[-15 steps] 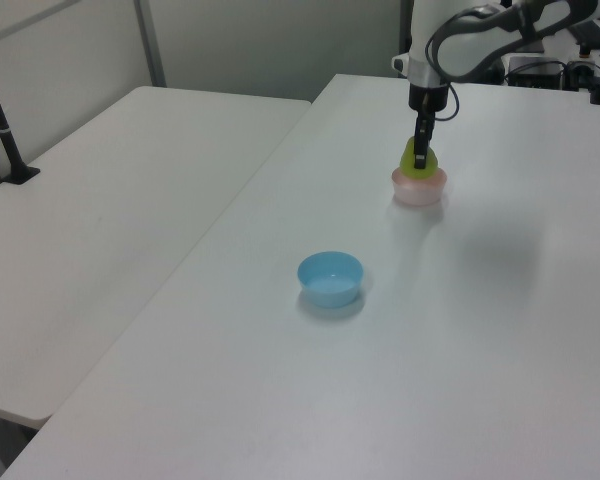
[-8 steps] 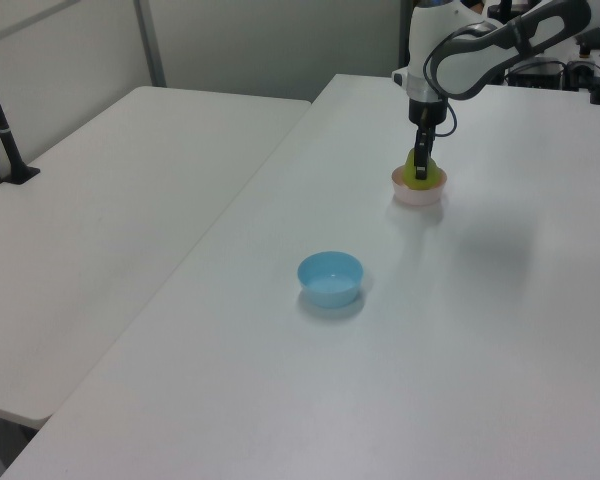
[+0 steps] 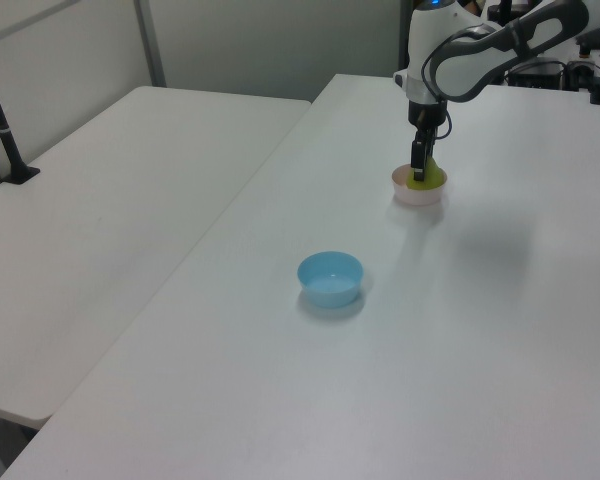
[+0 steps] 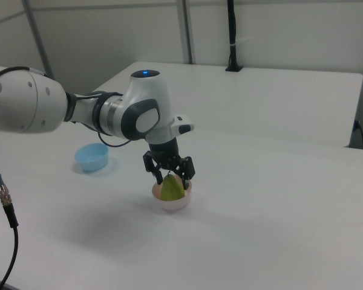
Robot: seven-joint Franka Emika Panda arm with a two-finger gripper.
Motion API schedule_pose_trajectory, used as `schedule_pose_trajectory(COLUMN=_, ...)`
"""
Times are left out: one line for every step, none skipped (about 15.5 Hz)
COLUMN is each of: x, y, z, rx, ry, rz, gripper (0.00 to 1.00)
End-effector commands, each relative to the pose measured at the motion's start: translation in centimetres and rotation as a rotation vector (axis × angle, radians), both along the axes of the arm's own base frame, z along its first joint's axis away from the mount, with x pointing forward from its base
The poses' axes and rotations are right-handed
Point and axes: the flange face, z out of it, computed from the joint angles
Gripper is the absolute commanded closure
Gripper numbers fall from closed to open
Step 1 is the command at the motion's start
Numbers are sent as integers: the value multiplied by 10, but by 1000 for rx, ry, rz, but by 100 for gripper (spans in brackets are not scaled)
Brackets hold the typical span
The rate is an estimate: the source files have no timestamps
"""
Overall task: Place the pear in the bowl
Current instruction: 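Open the gripper and raise it away from the pink bowl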
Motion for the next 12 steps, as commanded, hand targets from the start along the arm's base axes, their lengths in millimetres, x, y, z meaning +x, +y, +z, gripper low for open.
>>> schedule_pose_trajectory(x=-3, y=3, z=14, rx=-19, ry=-23, rz=-44, gripper=0)
schedule_pose_trajectory(x=-1, y=4, z=24, rx=-19, ry=-25, rz=-44, gripper=0)
schedule_pose_trajectory(x=-1, y=4, z=36, rx=-19, ry=-13, rz=-47, gripper=0)
schedule_pose_trajectory(x=0, y=3, z=50, rx=-19, ry=-4, rz=-52, gripper=0)
schedule_pose_trajectory(x=-2, y=4, z=68, rx=-19, ry=1, rz=-54, gripper=0)
schedule_pose_trajectory(x=-5, y=6, z=83, rx=-20, ry=10, rz=-53, gripper=0)
schedule_pose_trajectory(x=-8, y=5, z=103, rx=-21, ry=2, rz=-57, gripper=0)
schedule_pose_trajectory(x=-9, y=5, z=124, rx=-22, ry=-5, rz=-60, gripper=0)
schedule_pose_trajectory(x=-13, y=5, z=144, rx=-21, ry=-4, rz=-64, gripper=0)
schedule_pose_trajectory(x=-18, y=7, z=165, rx=-18, ry=-8, rz=-66, gripper=0)
schedule_pose_trajectory(x=-25, y=9, z=187, rx=-7, ry=-15, rz=-71, gripper=0)
schedule_pose_trajectory(x=-40, y=11, z=213, rx=1, ry=-11, rz=-74, gripper=0)
